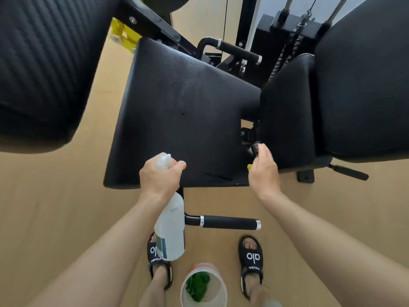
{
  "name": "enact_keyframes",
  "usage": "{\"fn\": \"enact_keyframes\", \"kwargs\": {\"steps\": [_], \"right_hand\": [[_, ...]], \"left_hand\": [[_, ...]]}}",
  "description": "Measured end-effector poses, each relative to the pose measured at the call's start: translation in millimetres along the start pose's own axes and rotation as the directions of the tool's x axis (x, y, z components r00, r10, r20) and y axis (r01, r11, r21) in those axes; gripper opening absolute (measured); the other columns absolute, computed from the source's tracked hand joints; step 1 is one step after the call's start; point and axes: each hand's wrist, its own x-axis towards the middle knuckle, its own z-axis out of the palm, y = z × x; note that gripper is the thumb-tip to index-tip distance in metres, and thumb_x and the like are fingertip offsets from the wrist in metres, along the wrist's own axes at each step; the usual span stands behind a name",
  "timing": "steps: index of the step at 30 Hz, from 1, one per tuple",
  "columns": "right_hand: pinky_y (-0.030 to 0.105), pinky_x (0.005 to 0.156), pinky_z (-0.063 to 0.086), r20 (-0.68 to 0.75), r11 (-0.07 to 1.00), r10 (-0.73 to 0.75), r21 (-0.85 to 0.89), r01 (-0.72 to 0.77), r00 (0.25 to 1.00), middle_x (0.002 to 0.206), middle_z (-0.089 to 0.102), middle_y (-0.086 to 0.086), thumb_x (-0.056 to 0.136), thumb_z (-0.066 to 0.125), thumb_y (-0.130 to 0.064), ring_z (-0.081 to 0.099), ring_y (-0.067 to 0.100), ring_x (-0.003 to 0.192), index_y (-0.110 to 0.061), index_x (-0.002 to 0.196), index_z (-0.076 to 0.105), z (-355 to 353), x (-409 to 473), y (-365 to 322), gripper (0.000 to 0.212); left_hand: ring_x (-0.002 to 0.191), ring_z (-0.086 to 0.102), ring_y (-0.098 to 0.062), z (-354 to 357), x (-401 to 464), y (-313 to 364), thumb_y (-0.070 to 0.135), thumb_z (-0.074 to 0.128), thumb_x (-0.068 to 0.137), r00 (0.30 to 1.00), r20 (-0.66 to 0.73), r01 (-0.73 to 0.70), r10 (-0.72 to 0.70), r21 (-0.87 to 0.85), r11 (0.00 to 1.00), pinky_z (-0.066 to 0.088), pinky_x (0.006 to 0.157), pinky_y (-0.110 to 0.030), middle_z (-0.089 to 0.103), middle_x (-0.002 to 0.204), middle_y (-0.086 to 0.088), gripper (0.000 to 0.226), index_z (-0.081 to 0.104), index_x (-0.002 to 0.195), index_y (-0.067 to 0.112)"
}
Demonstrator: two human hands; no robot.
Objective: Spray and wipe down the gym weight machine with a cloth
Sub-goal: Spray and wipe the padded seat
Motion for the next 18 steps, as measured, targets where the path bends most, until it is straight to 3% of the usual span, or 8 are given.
{"fn": "enact_keyframes", "kwargs": {"steps": [2, 4, 8, 11, 14, 15, 16, 18], "right_hand": [[0.038, 0.122, 0.023, 0.059, 0.998, -0.027, -0.06, 0.031, 0.998, 0.163, 0.025, 0.007, 0.104, 0.031, -0.004, 0.023, 0.021, 0.15, -0.008, 0.155, 0.029, 18.3, -3.1, 15.6, 0.05], [0.036, 0.122, 0.02, 0.094, 0.998, 0.064, -0.013, -0.063, 0.993, 0.165, 0.021, 0.003, 0.107, 0.029, -0.012, 0.018, 0.018, 0.151, -0.011, 0.155, 0.028, 38.3, -9.1, 25.0, 0.049], [0.034, 0.125, 0.006, 0.047, 0.964, 0.182, 0.188, -0.188, 0.982, 0.167, 0.009, -0.004, 0.106, 0.028, -0.016, 0.004, 0.012, 0.153, -0.014, 0.159, 0.02, 71.8, -14.5, 23.8, 0.054], [0.029, 0.124, 0.003, 0.029, 0.915, 0.237, 0.328, -0.233, 0.971, 0.167, 0.011, -0.008, 0.102, 0.029, -0.013, 0.004, 0.006, 0.152, -0.017, 0.158, 0.023, 79.2, -11.8, 22.6, 0.057], [0.003, 0.111, 0.007, 0.029, 0.933, 0.116, 0.338, -0.119, 0.993, 0.163, 0.016, -0.015, 0.101, 0.03, -0.003, 0.009, -0.015, 0.143, -0.017, 0.158, 0.022, 83.1, -24.4, 25.6, 0.059], [0.001, 0.11, 0.008, 0.03, 0.955, 0.042, 0.291, -0.049, 0.999, 0.161, 0.016, -0.015, 0.102, 0.031, -0.001, 0.008, -0.022, 0.139, -0.016, 0.158, 0.022, 83.6, -29.3, 27.9, 0.059], [0.007, 0.115, 0.01, 0.028, 0.976, -0.037, 0.217, 0.03, 0.999, 0.162, 0.016, -0.012, 0.103, 0.031, 0.0, 0.006, -0.02, 0.14, -0.014, 0.158, 0.021, 84.0, -31.5, 31.0, 0.058], [0.026, 0.123, 0.015, 0.034, 0.985, -0.158, 0.078, 0.155, 0.987, 0.165, 0.016, -0.002, 0.104, 0.034, -0.003, 0.01, 0.0, 0.149, -0.011, 0.157, 0.021, 78.5, -27.0, 43.8, 0.055]], "left_hand": [[0.059, 0.054, -0.021, 6.4, 5.2, -16.4, 0.019, 0.07, 0.091, 1.0, 0.014, 0.013, -0.013, 0.032, 0.999, 0.048, 0.053, -0.024, 0.059, 0.07, -0.009, 0.023, 0.063, 0.083, -0.002], [0.058, 0.053, -0.021, 9.9, 6.3, -31.5, 0.016, 0.07, 0.089, 0.999, 0.032, 0.018, -0.02, 0.068, 0.998, 0.043, 0.046, -0.016, 0.059, 0.071, -0.016, 0.023, 0.061, 0.079, -0.002], [0.06, 0.051, -0.021, 19.0, 5.4, -56.8, 0.013, 0.072, 0.087, 0.997, 0.063, 0.031, -0.037, 0.095, 0.995, 0.044, 0.056, -0.029, 0.057, 0.068, -0.012, 0.025, 0.056, 0.071, 0.002], [0.061, 0.048, -0.019, 24.4, 6.5, -66.5, 0.012, 0.072, 0.087, 0.997, 0.075, 0.026, -0.034, 0.103, 0.994, 0.04, 0.055, -0.026, 0.058, 0.073, -0.015, 0.026, 0.055, 0.072, 0.0], [0.061, 0.048, -0.018, 25.9, 8.0, -69.7, 0.015, 0.071, 0.089, 0.997, 0.081, -0.005, -0.006, 0.132, 0.991, 0.04, 0.051, -0.02, 0.056, 0.069, -0.009, 0.024, 0.057, 0.074, 0.003], [0.061, 0.049, -0.017, 25.8, 8.6, -70.4, 0.016, 0.071, 0.09, 0.997, 0.079, -0.024, 0.012, 0.152, 0.988, 0.04, 0.051, -0.02, 0.058, 0.07, -0.011, 0.024, 0.059, 0.075, 0.003], [0.061, 0.049, -0.016, 25.9, 10.0, -71.1, 0.017, 0.072, 0.091, 0.997, 0.077, -0.045, 0.032, 0.173, 0.984, 0.041, 0.05, -0.019, 0.059, 0.071, -0.013, 0.023, 0.06, 0.075, 0.005], [0.06, 0.05, -0.013, 25.6, 11.1, -71.1, 0.018, 0.072, 0.092, 0.995, 0.077, -0.078, 0.064, 0.206, 0.975, 0.039, 0.047, -0.013, 0.06, 0.069, -0.01, 0.024, 0.061, 0.074, 0.007]]}}
